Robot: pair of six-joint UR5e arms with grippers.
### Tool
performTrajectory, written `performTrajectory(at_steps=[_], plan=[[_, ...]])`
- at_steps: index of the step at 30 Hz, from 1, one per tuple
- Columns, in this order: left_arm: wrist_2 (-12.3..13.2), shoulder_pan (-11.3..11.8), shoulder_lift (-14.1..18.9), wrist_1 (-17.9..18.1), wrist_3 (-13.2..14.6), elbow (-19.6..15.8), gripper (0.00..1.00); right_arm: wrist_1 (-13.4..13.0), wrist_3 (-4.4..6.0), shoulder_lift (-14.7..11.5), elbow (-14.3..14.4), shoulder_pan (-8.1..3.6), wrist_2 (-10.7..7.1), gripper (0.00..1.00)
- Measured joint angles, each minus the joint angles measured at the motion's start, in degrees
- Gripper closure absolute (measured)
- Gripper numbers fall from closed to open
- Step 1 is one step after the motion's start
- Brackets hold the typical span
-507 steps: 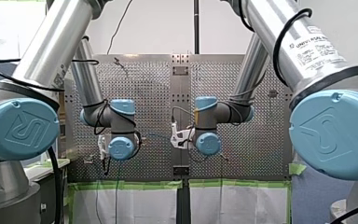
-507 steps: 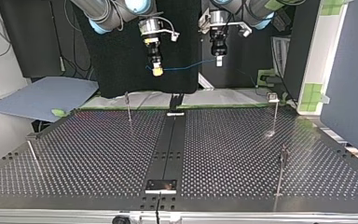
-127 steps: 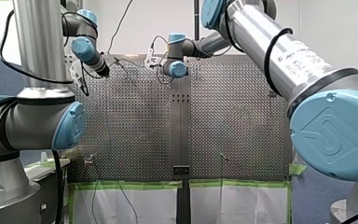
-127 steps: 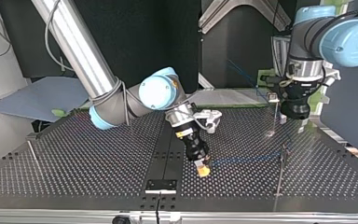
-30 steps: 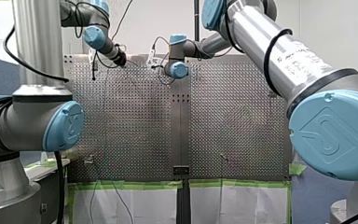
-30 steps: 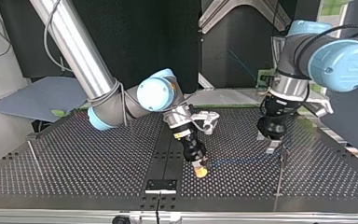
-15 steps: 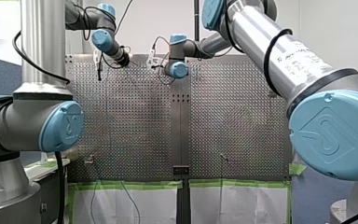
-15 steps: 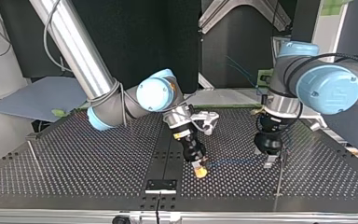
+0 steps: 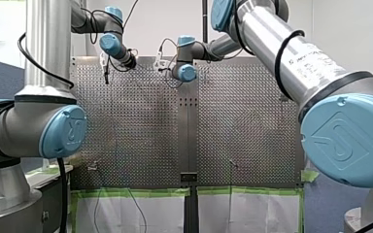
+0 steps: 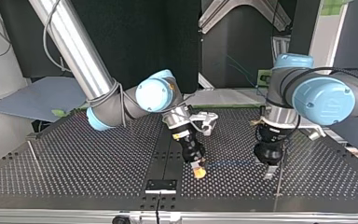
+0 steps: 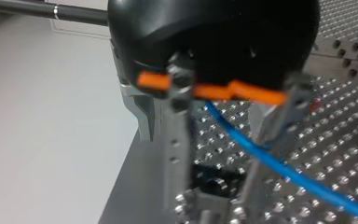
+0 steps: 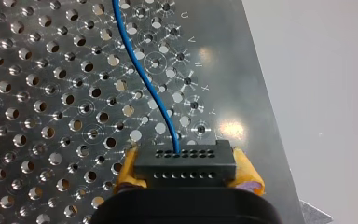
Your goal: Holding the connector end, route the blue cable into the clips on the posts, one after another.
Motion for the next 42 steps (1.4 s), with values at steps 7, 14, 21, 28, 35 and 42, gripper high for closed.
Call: performTrajectory(at_steps=[7,14,21,28,35,42], plan=[[-0.78,-0.24,-0.83,-0.55,0.26,1.16,0.00,0.10,-0.01,0.00,0.00,0.00,0.00,1.00],[-3.86,-0.26,-0.88,-0.95,3.11,1.20,0.00,0.18,0.00,0.00,0.01,0.03,0.00,1.00],[-4.64,-0.33,-0.88,-1.16,4.08,1.24,0.00,0.20,0.01,0.01,0.02,0.05,-0.04,1.00],[-3.91,-0.42,-0.88,-1.04,4.21,1.21,0.16,0.41,-0.04,0.01,0.01,0.11,-0.04,1.00],[-4.28,-0.67,-0.88,-0.92,4.64,1.22,0.38,0.56,-0.08,-0.01,0.02,0.31,-0.01,1.00],[-4.44,-0.69,-0.88,-0.66,4.70,1.23,0.70,0.82,-0.37,0.02,0.01,0.40,-0.06,1.00]])
